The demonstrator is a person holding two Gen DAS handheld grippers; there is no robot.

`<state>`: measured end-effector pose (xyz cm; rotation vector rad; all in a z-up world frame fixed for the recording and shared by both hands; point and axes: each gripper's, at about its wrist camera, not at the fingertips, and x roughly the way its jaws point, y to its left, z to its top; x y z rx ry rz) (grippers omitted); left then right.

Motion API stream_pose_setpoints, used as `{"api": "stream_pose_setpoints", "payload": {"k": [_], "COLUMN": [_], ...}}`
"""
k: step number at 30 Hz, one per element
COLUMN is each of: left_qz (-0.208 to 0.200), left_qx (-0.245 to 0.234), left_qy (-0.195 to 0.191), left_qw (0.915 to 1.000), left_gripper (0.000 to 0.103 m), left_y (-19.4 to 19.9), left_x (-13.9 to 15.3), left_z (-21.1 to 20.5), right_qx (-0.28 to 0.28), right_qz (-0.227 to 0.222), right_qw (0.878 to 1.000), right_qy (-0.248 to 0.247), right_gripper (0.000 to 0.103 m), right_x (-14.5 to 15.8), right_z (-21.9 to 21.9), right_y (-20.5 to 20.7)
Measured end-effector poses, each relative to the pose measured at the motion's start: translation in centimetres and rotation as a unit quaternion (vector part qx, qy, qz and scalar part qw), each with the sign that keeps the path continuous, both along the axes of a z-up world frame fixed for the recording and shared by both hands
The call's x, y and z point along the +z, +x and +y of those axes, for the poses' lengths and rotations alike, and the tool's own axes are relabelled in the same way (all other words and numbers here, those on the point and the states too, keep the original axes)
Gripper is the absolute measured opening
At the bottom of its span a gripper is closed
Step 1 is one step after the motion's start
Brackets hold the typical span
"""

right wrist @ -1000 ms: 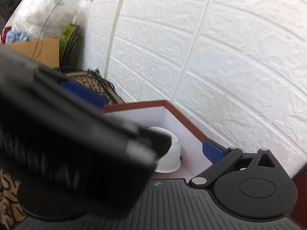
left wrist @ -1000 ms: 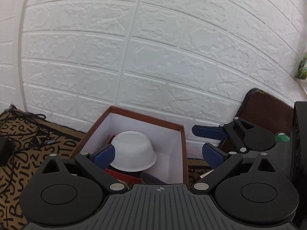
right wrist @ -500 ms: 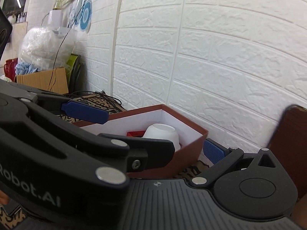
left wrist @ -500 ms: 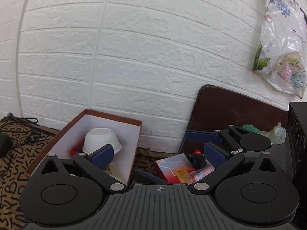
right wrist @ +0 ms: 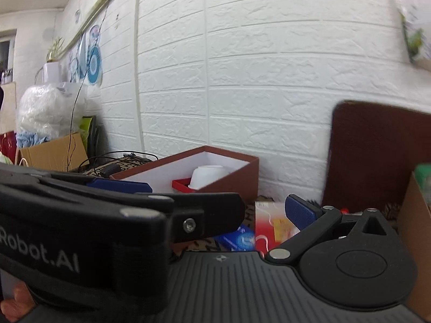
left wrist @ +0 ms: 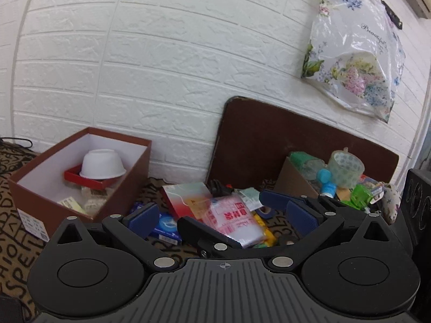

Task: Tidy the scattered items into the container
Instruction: 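Move the left gripper back to the clear cotton pad bag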

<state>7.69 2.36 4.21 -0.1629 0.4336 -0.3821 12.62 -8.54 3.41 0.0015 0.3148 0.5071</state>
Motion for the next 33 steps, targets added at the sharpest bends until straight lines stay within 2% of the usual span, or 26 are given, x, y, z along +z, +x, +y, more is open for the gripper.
{"api": "stream_pose_setpoints", "payload": {"k": [6, 13, 20, 27, 33], "left_qz": [0.023, 0.069, 0.071, 0.097, 0.12], "left_qx": [-0.026, -0.045, -0.05, -0.037, -0.032], "left_qy": [-0.013, -0.03, -0.021, -0.043, -0.062], "left_qw": [0.9993, 0.9962, 0.996, 0.9937, 0.9904], "left_gripper": [0.103, 0.103, 0.103, 0.103, 0.103], "left_y": [-1.5, -1.3, 0.2, 3.1, 6.0], "left_x": [-3.1, -6.1, -6.4, -7.3, -8.5], "left_z": [-2.0, -3.3, -3.9, -3.8, -3.8], "right_qx": [-0.035, -0.061, -0.075, -0.075, -0.078], "right_qz": [0.0, 0.012, 0.013, 0.022, 0.041], "right_qw": [0.999, 0.998, 0.996, 0.995, 0.995], "right_qy": [-0.019, -0.028, -0.035, -0.057, -0.056], "right_gripper": [0.103, 0.103, 0.103, 0.103, 0.102], "right_x": [-2.6, -5.6, -6.3, -7.3, -8.3], "right_z": [-1.8, -2.5, -2.9, -3.1, -4.1], "right_y": [-2.0, -1.9, -0.3, 2.0, 4.0]}}
